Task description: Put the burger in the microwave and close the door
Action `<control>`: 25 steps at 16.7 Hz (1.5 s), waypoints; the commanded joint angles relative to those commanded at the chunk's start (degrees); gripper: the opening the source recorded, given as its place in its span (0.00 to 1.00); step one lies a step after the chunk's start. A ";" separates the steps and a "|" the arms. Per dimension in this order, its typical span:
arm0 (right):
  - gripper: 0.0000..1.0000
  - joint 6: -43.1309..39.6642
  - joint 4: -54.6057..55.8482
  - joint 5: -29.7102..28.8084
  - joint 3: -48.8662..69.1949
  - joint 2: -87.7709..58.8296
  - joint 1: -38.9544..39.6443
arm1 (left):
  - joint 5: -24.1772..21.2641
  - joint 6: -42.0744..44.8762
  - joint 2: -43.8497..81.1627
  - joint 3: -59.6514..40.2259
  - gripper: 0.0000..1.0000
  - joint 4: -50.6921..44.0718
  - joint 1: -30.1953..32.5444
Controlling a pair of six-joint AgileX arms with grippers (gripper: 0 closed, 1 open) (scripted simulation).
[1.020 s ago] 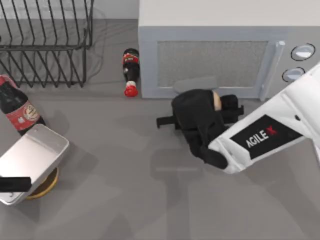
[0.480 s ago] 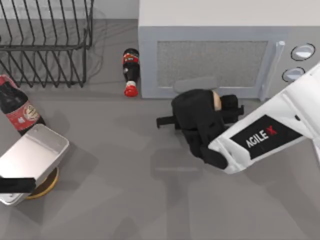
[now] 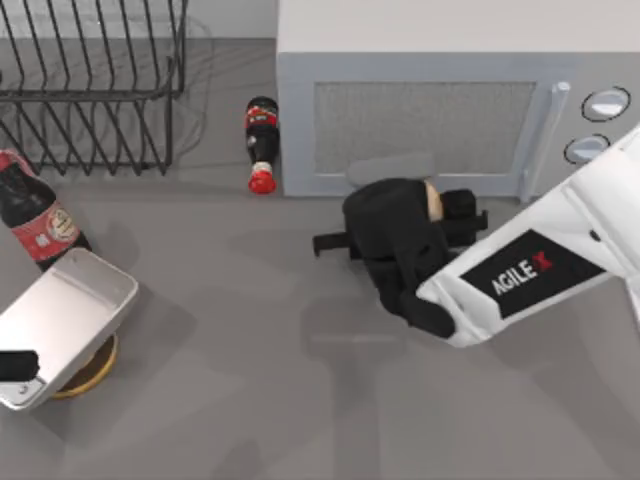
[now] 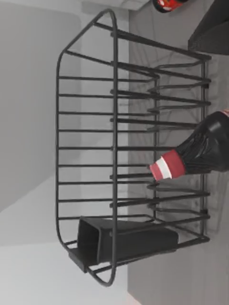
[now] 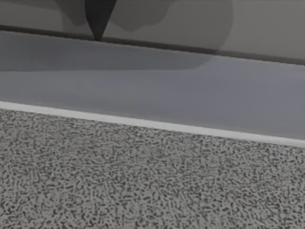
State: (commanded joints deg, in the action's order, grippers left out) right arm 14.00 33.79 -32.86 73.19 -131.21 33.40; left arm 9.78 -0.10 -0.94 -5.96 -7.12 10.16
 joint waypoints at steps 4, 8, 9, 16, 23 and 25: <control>1.00 0.00 0.00 0.00 0.00 0.00 0.00 | -9.15 -0.02 -1.40 -1.69 0.00 -3.07 -9.56; 1.00 0.00 0.00 0.00 0.00 0.00 0.00 | -10.51 0.03 -1.71 -2.03 0.00 -3.53 -10.91; 1.00 0.00 0.00 0.00 0.00 0.00 0.00 | -10.33 0.07 -1.48 -1.84 0.00 -3.41 -10.72; 1.00 0.00 0.00 0.00 0.00 0.00 0.00 | -16.91 0.09 -7.13 -1.03 0.00 -8.27 -17.33; 1.00 0.00 0.00 0.00 0.00 0.00 0.00 | -20.90 -0.02 -10.55 -0.56 0.00 -11.16 -21.28; 1.00 0.00 0.00 0.00 0.00 0.00 0.00 | -20.75 0.02 -10.32 -0.79 0.00 -11.01 -21.09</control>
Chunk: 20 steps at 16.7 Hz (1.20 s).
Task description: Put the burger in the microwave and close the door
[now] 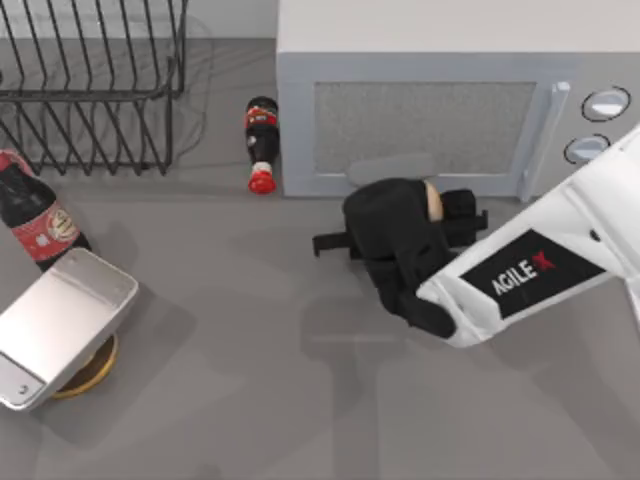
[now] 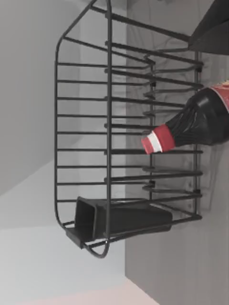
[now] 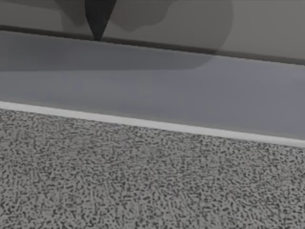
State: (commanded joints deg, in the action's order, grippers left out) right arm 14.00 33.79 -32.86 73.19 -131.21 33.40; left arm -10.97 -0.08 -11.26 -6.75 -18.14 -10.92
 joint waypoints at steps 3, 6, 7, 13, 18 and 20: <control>1.00 0.00 0.00 0.00 0.00 0.00 0.00 | 1.34 -0.72 3.48 -3.42 0.00 -0.28 1.87; 1.00 0.00 0.00 0.00 0.00 0.00 0.00 | 4.40 -3.29 12.42 -11.11 0.00 -1.90 6.43; 1.00 0.00 0.00 0.00 0.00 0.00 0.00 | 5.73 -4.54 16.57 -14.38 0.00 -2.73 8.45; 1.00 0.00 0.00 0.00 0.00 0.00 0.00 | 16.00 -14.46 49.89 -38.54 0.00 -8.89 23.86; 1.00 0.00 0.00 0.00 0.00 0.00 0.00 | 25.85 -23.37 81.89 -60.43 0.00 -13.67 37.91; 1.00 0.00 0.00 0.00 0.00 0.00 0.00 | 29.60 -26.46 93.80 -68.46 0.00 -15.13 43.02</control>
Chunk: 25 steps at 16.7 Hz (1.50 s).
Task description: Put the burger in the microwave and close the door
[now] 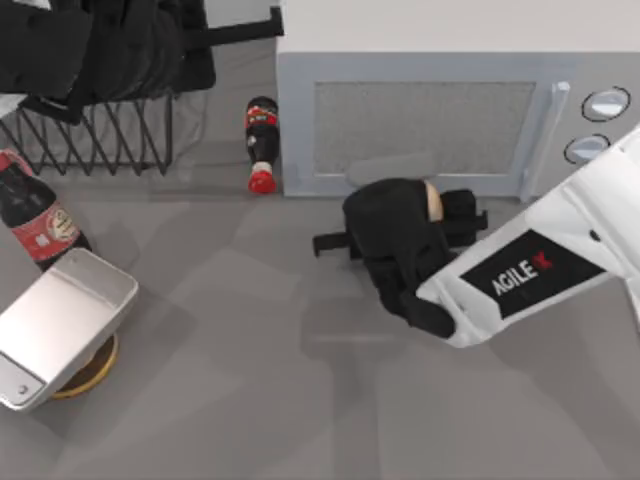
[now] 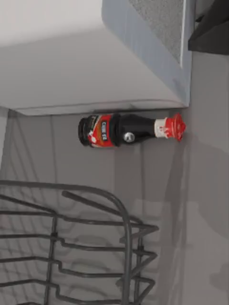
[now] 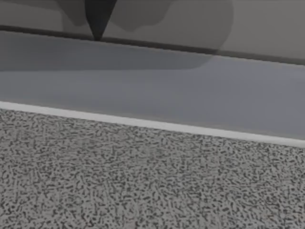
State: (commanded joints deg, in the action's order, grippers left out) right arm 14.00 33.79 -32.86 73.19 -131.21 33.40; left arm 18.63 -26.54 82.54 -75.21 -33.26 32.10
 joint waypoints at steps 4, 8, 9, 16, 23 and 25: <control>1.00 0.00 0.00 0.00 0.00 0.00 0.00 | 6.38 -4.85 19.50 -12.98 0.00 -2.02 8.43; 1.00 0.00 0.00 0.00 0.00 0.00 0.00 | 10.33 -7.56 30.32 -20.22 0.00 -2.97 13.41; 1.00 0.00 0.00 0.00 0.00 0.00 0.00 | 10.80 -7.86 31.50 -21.01 0.00 -3.05 13.98; 1.00 0.00 0.00 0.00 0.00 0.00 0.00 | 10.91 -7.97 32.02 -21.04 0.00 -2.88 14.01; 1.00 0.00 0.00 0.00 0.00 0.00 0.00 | 10.96 -7.81 35.46 -12.20 0.00 9.33 14.09; 1.00 0.00 0.00 0.00 0.00 0.00 0.00 | 10.91 -7.82 36.59 -9.21 0.00 13.56 14.11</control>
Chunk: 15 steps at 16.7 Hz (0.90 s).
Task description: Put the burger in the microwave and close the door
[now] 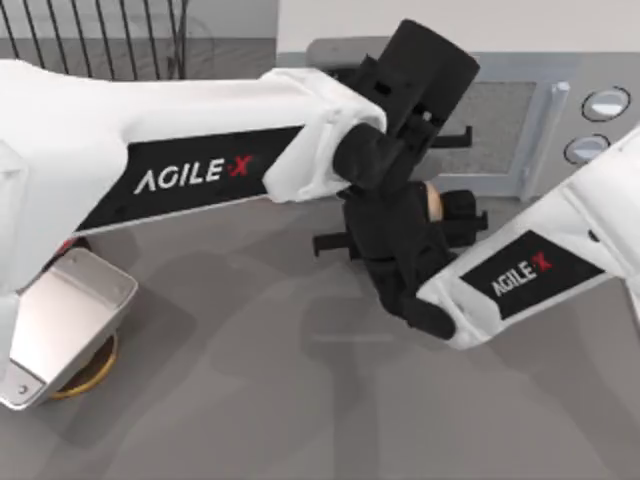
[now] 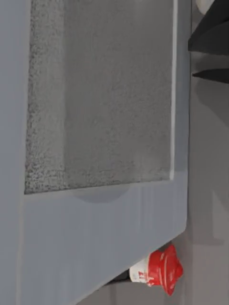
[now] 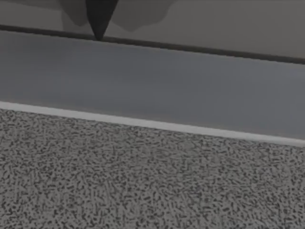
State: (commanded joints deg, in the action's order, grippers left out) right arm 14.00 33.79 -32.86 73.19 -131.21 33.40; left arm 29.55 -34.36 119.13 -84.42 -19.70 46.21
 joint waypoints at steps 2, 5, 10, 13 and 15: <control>1.00 0.00 0.00 0.00 0.00 0.00 0.00 | -0.03 -0.01 0.81 2.15 0.00 3.06 0.01; 1.00 0.00 0.00 0.00 0.00 0.00 0.00 | -0.04 -0.01 1.10 2.93 0.00 4.16 0.01; 1.00 0.00 0.00 0.00 0.00 0.00 0.00 | 0.74 -0.32 0.28 -2.25 0.00 3.58 0.27; 1.00 0.00 0.00 0.00 0.00 0.00 0.00 | 1.44 -2.00 4.13 -9.08 0.00 0.25 2.52; 1.00 0.00 0.00 0.00 0.00 0.00 0.00 | 2.17 -3.60 7.57 -14.79 0.00 -2.86 4.03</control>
State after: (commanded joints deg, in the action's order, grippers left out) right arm 14.00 33.79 -32.86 73.19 -131.21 33.40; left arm 31.72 -37.96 126.70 -99.21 -22.56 50.25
